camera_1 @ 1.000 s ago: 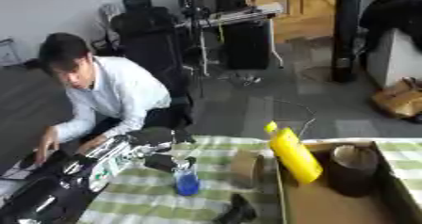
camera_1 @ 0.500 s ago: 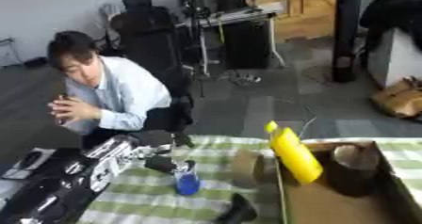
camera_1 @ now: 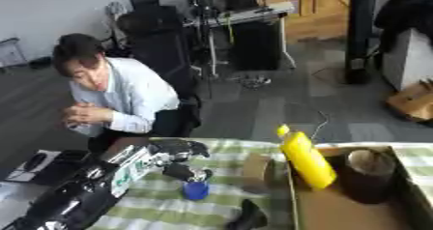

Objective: Pick up objects on the table and place them in the box.

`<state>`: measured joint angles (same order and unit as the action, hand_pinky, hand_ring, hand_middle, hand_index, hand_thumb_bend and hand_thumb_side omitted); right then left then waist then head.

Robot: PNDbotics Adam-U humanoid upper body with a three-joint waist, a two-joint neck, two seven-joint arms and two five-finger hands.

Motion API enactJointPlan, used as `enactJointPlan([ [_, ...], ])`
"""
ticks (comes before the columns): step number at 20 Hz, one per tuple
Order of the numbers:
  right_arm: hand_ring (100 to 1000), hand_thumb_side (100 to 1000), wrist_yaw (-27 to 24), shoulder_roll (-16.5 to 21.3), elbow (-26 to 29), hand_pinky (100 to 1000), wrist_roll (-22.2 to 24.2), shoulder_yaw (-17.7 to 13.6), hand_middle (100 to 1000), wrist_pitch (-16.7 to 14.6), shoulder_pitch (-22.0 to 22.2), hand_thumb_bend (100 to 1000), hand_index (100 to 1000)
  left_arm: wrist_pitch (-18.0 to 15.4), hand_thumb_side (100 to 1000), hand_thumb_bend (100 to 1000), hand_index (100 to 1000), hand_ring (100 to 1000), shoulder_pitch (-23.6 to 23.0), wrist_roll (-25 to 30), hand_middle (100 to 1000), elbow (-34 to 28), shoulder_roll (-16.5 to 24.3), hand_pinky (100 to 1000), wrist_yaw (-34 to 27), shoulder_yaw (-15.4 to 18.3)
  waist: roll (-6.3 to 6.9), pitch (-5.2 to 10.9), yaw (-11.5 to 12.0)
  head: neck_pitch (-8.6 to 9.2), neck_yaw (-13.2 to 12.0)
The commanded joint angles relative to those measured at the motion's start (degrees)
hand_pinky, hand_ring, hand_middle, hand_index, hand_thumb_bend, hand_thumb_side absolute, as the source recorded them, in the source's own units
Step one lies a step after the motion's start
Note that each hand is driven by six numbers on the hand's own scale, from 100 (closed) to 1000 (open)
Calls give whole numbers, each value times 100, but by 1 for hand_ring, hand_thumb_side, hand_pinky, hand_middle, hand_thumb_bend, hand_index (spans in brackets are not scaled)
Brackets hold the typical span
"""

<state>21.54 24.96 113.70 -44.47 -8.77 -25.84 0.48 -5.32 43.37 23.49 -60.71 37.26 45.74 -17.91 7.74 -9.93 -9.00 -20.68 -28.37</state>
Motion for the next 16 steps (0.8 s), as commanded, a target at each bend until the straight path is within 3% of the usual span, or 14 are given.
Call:
enactJointPlan([
  [1,978,1000,-55,74,89,908,-459,4,810,-491,-63,100,754,3,1000,316,1000,943,171,-60,1000,66,62,788,58,94,-51,57,-1,50,-40],
  [16,976,1000,-38,11,89,906,-442,26,810,-481,-71,100,755,45,1000,340,1000,984,180,-313,1000,479,-31,864,565,212,-82,19,-8,94,-96],
])
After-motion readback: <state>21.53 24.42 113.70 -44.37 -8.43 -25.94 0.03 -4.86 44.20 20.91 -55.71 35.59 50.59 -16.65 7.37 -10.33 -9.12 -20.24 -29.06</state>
